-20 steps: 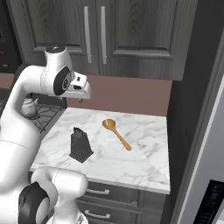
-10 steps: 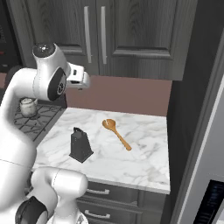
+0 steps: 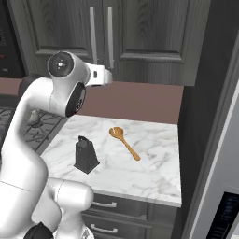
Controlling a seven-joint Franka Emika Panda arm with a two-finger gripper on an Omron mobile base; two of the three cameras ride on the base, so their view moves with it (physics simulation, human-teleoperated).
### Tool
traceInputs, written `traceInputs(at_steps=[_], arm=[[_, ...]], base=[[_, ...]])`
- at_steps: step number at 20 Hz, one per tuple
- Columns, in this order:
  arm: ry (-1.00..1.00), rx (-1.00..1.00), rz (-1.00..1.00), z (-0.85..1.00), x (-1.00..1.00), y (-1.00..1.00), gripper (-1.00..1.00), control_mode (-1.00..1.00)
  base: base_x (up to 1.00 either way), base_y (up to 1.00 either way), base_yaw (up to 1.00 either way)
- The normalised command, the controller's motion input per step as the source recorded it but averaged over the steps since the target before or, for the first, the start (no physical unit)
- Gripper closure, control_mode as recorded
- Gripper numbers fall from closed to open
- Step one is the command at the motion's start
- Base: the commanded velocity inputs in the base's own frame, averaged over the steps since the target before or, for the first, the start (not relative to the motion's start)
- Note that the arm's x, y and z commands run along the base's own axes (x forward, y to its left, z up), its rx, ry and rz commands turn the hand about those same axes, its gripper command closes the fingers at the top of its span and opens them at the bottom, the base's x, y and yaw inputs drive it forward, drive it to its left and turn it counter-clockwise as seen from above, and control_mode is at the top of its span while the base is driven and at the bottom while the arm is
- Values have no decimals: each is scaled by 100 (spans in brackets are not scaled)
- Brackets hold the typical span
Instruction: Pick the pan from the cabinet and place it on the stove. Then turn on the stove burner for the pan.
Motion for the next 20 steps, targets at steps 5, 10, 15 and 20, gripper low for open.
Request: traceInputs(at_steps=[5,10,15,20], arm=[[-23,0,-1,39,0,-56,-100,-100],[-20,0,-5,45,1,-40,-100,-100],[-18,4,-4,39,16,-27,-100,-100],[-13,6,0,11,39,-8,-100,-100]], base=[[0,0,0],[0,0,0],[0,0,0],[0,0,0]])
